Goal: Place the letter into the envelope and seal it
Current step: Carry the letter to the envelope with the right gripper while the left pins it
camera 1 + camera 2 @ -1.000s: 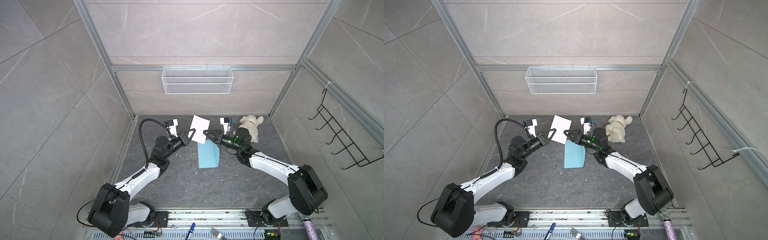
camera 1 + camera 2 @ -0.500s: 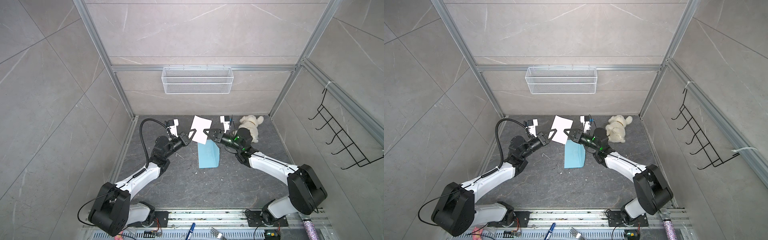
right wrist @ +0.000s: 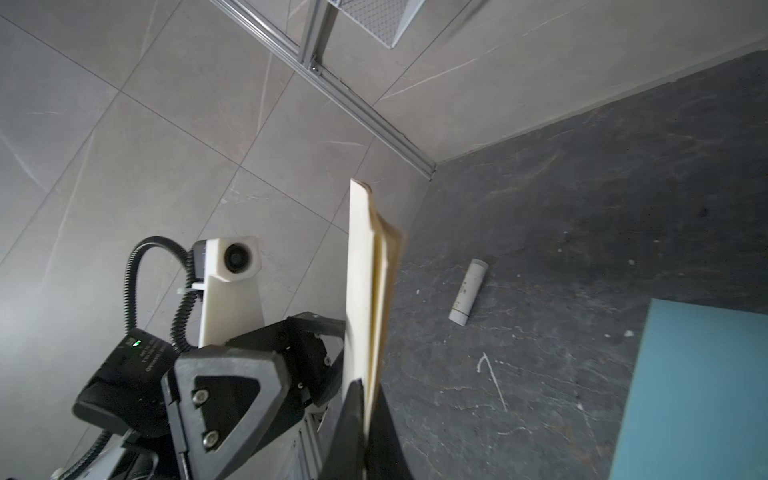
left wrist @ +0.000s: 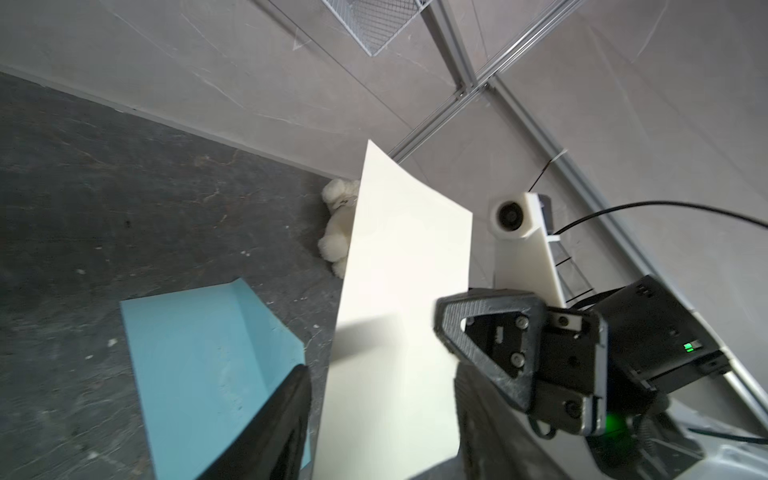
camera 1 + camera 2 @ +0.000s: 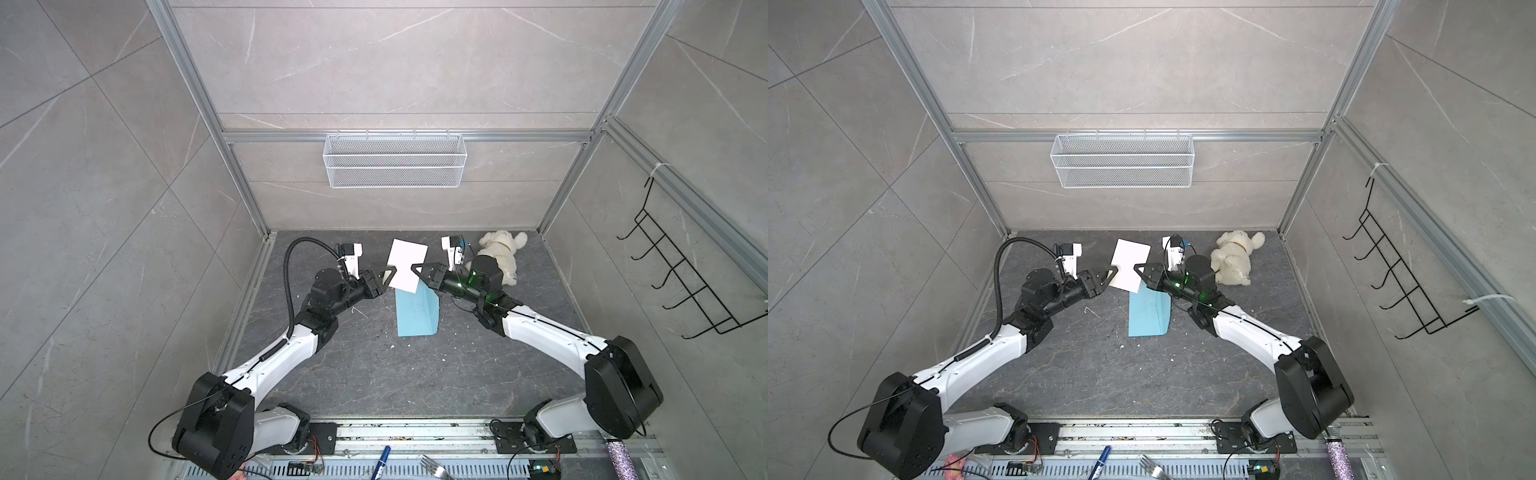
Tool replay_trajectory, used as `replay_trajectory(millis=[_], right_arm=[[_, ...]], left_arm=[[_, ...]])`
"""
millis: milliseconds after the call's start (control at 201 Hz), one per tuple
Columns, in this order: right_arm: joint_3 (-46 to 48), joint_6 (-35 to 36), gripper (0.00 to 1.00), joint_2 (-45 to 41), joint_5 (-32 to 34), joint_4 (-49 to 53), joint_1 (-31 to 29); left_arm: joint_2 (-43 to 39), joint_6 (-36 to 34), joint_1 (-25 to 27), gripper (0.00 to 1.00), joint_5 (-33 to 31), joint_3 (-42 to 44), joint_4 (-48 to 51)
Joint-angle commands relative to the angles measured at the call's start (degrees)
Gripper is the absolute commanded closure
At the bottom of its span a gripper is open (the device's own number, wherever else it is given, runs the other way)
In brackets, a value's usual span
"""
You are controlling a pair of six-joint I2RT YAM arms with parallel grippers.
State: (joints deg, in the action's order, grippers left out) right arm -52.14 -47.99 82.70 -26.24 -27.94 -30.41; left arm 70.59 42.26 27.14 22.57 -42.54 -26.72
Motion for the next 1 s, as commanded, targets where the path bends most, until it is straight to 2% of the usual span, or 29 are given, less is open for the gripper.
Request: replay_trajectory(millis=[0,110,269,538,697,991], right_arm=[[-1.49,8.49,1.0,-3.05,7.72,12.03,0.13],[-2.03,11.93,1.0,-3.4,12.33,18.01,1.04],[-2.85,15.31,1.0,-2.42,15.19,22.02,2.69],[-2.7,18.14,1.0,0.71,18.99,24.44,5.88],[-3.45,19.09,1.0,3.45,21.26,24.69,6.37],[-5.41,20.54,1.0,8.65,24.1,24.98,6.87]], left_arm=[[-3.23,-9.93,0.46,0.35,-3.01,-2.89,9.19],[-3.56,-13.85,1.44,0.32,-5.37,-2.9,13.77],[-1.52,-19.26,4.46,0.27,-6.26,-3.43,17.63],[6.02,-22.36,8.55,0.3,-6.06,-5.3,20.35],[11.12,-22.66,10.26,0.4,-5.57,-6.35,21.07],[19.48,-23.1,11.94,0.75,-3.21,-9.19,22.75]])
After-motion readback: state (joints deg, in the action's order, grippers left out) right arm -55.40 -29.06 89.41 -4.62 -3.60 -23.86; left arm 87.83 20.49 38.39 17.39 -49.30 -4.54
